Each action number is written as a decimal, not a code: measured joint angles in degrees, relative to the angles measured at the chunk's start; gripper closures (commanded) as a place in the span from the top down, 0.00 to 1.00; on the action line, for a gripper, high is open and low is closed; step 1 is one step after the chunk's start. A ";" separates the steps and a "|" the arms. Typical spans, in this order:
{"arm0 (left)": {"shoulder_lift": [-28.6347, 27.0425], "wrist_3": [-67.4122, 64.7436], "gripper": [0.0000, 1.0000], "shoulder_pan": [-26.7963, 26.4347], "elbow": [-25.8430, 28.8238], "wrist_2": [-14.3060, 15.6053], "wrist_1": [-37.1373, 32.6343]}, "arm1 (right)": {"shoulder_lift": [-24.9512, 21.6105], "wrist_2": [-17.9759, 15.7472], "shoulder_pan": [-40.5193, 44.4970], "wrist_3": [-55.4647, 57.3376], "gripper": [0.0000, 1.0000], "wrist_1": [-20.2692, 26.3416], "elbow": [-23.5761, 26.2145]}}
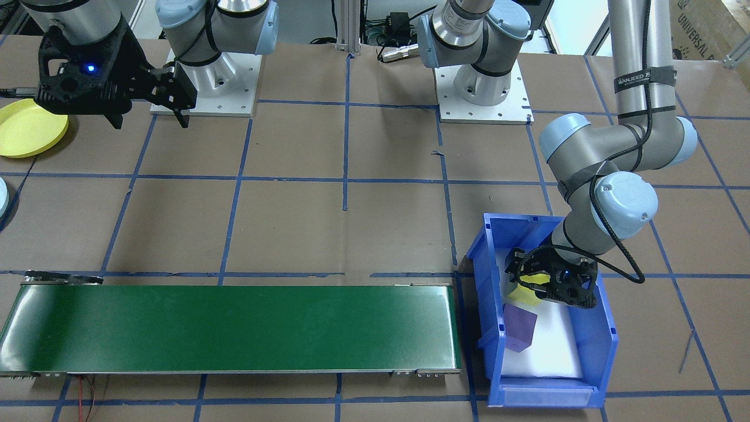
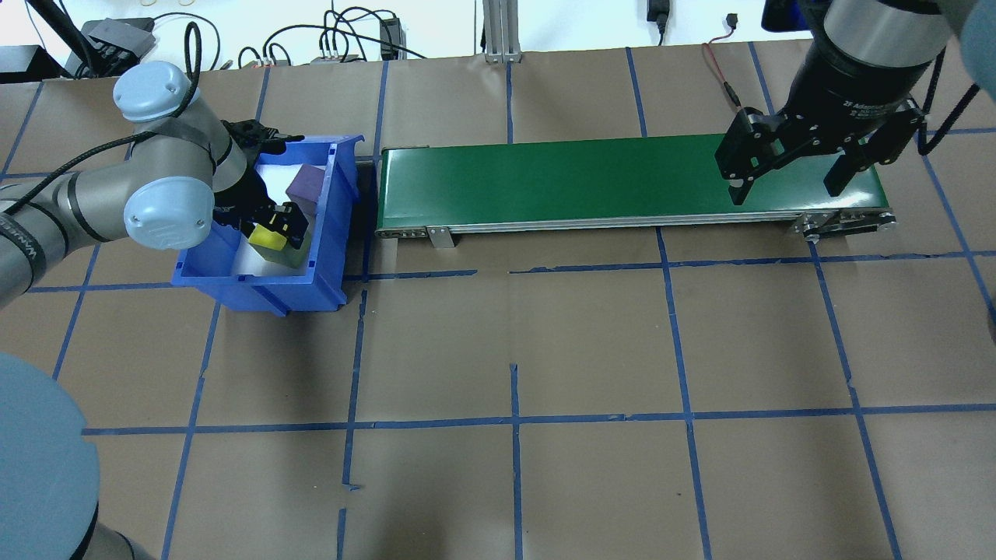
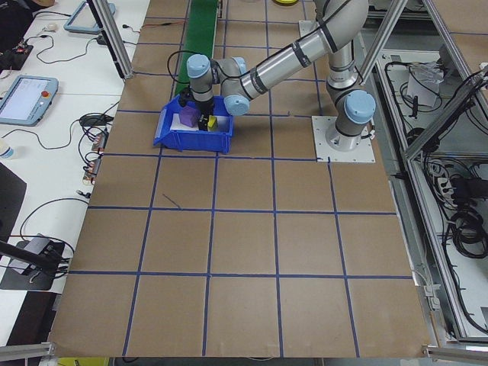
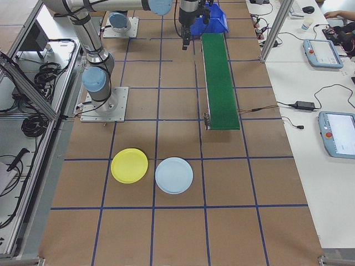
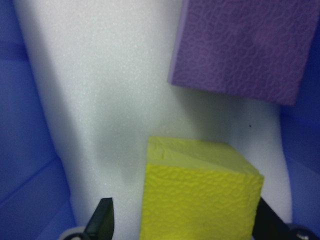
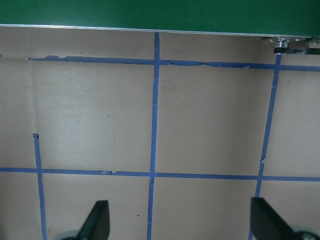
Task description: Move block left to right into plate
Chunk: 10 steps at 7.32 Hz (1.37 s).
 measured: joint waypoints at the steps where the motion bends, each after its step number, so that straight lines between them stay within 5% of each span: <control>1: -0.02 0.05 0.49 0.00 -0.02 -0.04 0.60 | -0.02 0.00 0.00 -0.01 1.00 0.00 0.01; 3: 1.80 0.02 0.49 -0.50 0.32 0.07 0.69 | -0.04 0.00 -0.01 0.00 1.00 0.00 0.01; 7: 15.19 -0.95 0.49 -4.00 2.70 -0.66 -5.85 | -0.02 0.00 -0.04 0.00 1.00 0.00 0.02; 10: 15.78 -13.13 0.49 -11.32 4.42 -3.03 -5.18 | -0.03 0.00 -0.04 -0.01 1.00 0.00 0.02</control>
